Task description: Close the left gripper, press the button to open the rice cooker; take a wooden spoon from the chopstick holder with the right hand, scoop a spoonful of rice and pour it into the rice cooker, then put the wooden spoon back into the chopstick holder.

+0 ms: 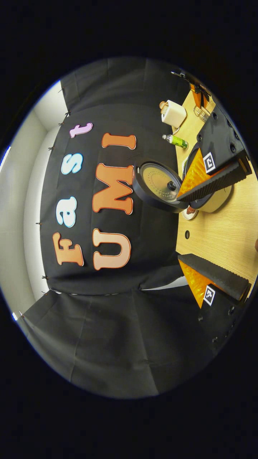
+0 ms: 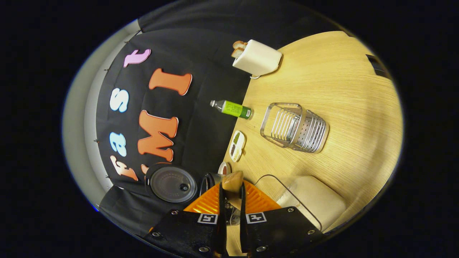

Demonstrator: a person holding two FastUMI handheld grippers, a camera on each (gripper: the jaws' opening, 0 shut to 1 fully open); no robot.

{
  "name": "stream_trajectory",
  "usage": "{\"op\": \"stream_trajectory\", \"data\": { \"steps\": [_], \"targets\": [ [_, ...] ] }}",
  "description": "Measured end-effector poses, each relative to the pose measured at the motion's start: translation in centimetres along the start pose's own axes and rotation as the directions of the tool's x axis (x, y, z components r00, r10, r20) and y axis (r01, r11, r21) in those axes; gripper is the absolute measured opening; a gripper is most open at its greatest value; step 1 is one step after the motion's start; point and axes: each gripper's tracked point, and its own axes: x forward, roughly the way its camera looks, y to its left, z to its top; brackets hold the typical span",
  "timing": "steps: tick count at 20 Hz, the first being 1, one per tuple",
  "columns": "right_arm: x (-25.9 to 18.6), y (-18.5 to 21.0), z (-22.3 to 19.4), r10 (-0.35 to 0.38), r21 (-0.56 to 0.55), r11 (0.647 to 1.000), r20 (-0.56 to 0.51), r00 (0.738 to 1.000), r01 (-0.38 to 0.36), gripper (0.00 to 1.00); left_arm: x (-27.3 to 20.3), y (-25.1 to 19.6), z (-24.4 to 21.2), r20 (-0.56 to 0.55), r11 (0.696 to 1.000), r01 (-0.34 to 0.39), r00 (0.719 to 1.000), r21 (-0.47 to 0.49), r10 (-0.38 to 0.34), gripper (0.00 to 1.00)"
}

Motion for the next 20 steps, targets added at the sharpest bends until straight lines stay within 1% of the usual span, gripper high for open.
{"op": "stream_trajectory", "data": {
  "steps": [5,12,15,19,20],
  "targets": [
    [-1.6,1.5,2.6,0.035,0.068,0.997,0.043,0.998,-0.038,0.14,0.1,-0.6,0.4,0.007,1.000,0.000,1.000,0.003,0.000,0.97],
    [-2.2,3.3,4.0,0.037,0.114,0.992,0.079,0.996,-0.046,0.14,0.4,-1.3,0.2,0.004,1.000,0.008,1.000,0.008,-0.008,0.97],
    [-2.3,5.2,4.3,0.044,0.117,0.992,0.083,0.996,-0.054,0.14,0.6,-1.4,0.0,0.002,1.000,0.008,1.000,0.011,-0.008,0.97],
    [-1.9,8.4,5.0,0.075,0.126,0.988,0.098,0.992,-0.087,0.14,1.2,-1.1,-0.3,-0.003,1.000,0.000,1.000,0.020,0.000,0.98],
    [-1.5,9.2,5.1,0.080,0.128,0.987,0.100,0.992,-0.093,0.10,1.2,-1.0,-0.4,-0.003,1.000,0.002,1.000,0.020,-0.002,0.98]
  ]
}}
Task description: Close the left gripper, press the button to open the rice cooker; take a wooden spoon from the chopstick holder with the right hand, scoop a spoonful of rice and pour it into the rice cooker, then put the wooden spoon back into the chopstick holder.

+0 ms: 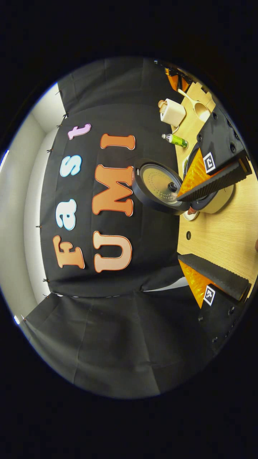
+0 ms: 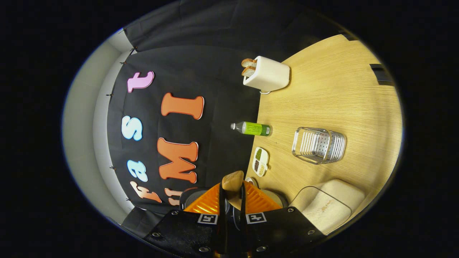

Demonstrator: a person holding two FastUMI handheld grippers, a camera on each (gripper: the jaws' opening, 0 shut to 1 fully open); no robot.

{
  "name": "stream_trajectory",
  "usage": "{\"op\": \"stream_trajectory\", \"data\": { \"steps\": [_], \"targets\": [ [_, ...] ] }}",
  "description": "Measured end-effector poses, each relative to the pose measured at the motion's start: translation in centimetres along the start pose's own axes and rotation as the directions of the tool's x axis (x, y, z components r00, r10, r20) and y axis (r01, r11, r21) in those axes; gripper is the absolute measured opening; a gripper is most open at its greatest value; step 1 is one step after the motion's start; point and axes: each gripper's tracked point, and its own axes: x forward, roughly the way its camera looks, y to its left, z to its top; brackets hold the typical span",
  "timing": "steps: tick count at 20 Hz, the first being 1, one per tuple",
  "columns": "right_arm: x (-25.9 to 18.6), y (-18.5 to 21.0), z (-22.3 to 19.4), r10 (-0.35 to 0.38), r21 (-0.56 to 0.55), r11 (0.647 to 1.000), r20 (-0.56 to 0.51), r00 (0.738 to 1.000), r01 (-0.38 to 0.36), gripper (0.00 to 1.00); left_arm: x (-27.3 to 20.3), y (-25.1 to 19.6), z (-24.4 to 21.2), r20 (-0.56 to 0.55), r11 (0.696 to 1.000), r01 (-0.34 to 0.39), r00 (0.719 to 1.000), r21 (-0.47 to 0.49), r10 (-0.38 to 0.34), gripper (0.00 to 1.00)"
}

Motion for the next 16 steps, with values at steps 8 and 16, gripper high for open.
{"op": "stream_trajectory", "data": {
  "steps": [8,16],
  "targets": [
    [4.2,6.6,-1.5,0.023,-0.026,0.999,0.008,1.000,-0.023,0.14,0.9,1.4,0.1,0.002,1.000,-0.016,1.000,0.001,0.016,0.97],
    [10.0,12.9,-4.8,0.054,-0.061,0.997,-0.022,0.998,-0.055,0.14,1.1,3.0,2.0,0.038,1.000,-0.031,0.999,-0.003,0.031,0.97]
  ]
}}
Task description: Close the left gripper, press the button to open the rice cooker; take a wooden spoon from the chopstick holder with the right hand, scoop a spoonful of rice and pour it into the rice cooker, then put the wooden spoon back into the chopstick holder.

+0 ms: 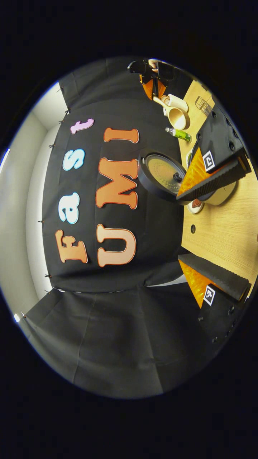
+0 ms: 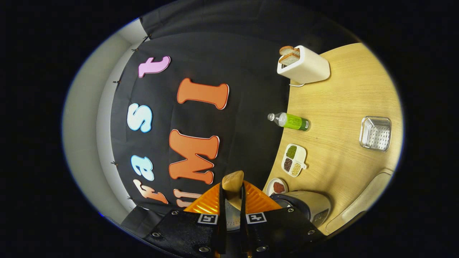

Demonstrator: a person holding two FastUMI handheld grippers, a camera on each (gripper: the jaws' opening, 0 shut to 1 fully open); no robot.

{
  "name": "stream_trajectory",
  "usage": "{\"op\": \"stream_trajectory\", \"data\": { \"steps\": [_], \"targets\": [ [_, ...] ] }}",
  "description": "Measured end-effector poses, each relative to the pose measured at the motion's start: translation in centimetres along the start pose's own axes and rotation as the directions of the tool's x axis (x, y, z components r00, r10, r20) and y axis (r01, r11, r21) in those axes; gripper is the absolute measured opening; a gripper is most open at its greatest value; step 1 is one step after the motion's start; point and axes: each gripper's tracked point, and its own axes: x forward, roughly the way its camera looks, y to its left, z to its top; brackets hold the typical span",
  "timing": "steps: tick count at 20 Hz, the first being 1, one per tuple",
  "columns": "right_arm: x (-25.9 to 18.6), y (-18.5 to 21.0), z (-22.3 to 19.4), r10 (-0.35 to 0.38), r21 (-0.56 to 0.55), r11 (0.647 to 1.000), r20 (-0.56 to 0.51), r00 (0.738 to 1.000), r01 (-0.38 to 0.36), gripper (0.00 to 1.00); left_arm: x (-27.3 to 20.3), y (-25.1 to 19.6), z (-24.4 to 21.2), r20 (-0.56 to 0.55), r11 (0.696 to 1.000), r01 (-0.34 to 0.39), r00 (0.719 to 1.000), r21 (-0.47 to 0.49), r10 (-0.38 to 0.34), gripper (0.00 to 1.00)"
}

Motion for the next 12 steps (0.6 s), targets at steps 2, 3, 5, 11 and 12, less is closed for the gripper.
{"op": "stream_trajectory", "data": {
  "steps": [2,3,5,11,12],
  "targets": [
    [1.2,1.0,-0.9,0.005,-0.021,1.000,0.001,1.000,-0.005,0.14,0.4,-0.1,0.2,0.004,1.000,0.001,1.000,0.000,-0.001,0.97],
    [1.9,1.6,-1.2,0.010,-0.044,0.999,0.006,1.000,-0.010,0.14,0.8,0.0,0.2,0.002,1.000,0.003,1.000,0.002,-0.003,0.97],
    [2.6,2.3,-2.3,0.013,-0.097,0.995,0.008,1.000,-0.012,0.14,0.8,0.2,0.0,-0.005,1.000,0.004,1.000,0.009,-0.004,0.97],
    [2.9,4.8,-4.0,0.039,-0.241,0.970,0.015,0.999,-0.035,0.14,1.5,0.4,0.0,0.000,1.000,0.007,1.000,0.023,-0.007,0.99],
    [2.9,5.0,-4.2,0.043,-0.256,0.966,0.017,0.999,-0.037,0.14,1.6,0.4,0.0,0.000,1.000,0.006,1.000,0.026,-0.006,0.99]
  ]
}}
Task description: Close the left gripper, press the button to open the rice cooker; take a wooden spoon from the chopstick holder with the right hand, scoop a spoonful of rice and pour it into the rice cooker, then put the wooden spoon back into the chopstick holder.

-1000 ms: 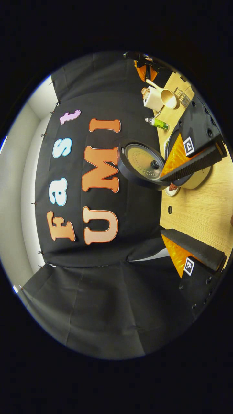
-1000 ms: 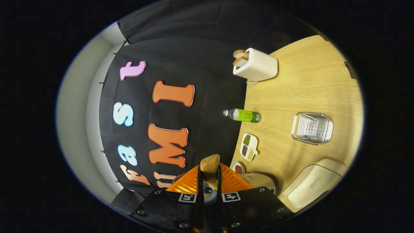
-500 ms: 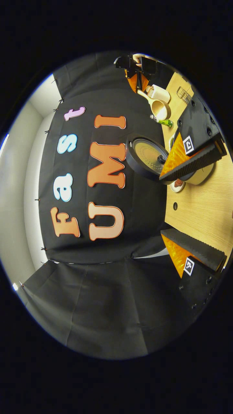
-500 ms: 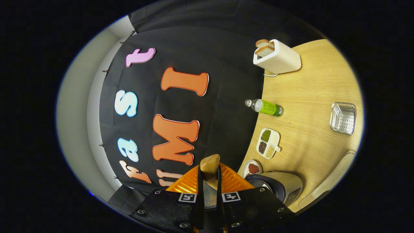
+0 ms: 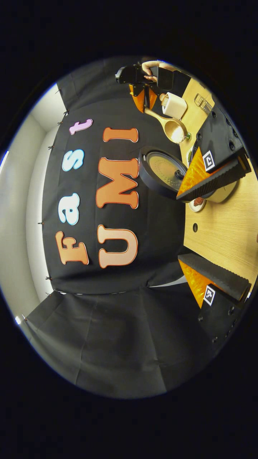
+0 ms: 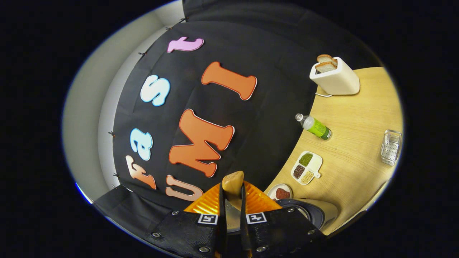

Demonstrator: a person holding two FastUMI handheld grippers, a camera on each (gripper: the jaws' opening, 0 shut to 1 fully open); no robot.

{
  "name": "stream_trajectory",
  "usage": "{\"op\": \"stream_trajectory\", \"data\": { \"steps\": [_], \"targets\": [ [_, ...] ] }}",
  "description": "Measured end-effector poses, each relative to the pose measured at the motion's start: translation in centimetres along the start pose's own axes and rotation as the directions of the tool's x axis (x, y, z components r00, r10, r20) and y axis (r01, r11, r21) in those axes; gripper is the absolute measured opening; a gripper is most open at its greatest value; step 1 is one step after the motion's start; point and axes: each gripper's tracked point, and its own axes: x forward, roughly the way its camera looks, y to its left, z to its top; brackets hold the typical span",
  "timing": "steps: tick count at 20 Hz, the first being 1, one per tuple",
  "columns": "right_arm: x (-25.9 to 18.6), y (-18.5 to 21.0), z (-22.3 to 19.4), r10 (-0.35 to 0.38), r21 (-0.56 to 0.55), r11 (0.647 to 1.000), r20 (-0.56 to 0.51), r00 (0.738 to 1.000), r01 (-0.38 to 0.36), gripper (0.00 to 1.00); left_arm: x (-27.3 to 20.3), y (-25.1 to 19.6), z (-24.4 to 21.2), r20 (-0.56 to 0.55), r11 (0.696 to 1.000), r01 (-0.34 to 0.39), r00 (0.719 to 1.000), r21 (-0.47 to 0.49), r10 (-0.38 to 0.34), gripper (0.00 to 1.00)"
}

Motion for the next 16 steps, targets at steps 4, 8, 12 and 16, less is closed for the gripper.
{"op": "stream_trajectory", "data": {
  "steps": [4,8,12,16],
  "targets": [
    [0.0,1.1,-0.2,0.014,-0.067,0.998,0.014,1.000,-0.013,0.14,-0.1,0.2,-0.1,0.000,1.000,-0.001,1.000,0.005,0.001,0.97],
    [0.3,2.0,-1.1,0.031,-0.157,0.987,0.017,0.999,-0.028,0.14,-0.3,0.1,0.1,0.001,1.000,0.004,1.000,0.002,-0.004,0.97],
    [0.0,3.5,-2.0,0.062,-0.239,0.969,0.022,0.998,-0.055,0.14,-0.7,0.3,0.3,0.009,1.000,-0.003,1.000,0.014,0.003,0.97],
    [-0.3,4.7,-2.7,0.080,-0.312,0.948,0.029,0.996,-0.068,0.14,-0.9,0.6,0.1,0.007,1.000,-0.009,1.000,0.017,0.009,0.99]
  ]
}}
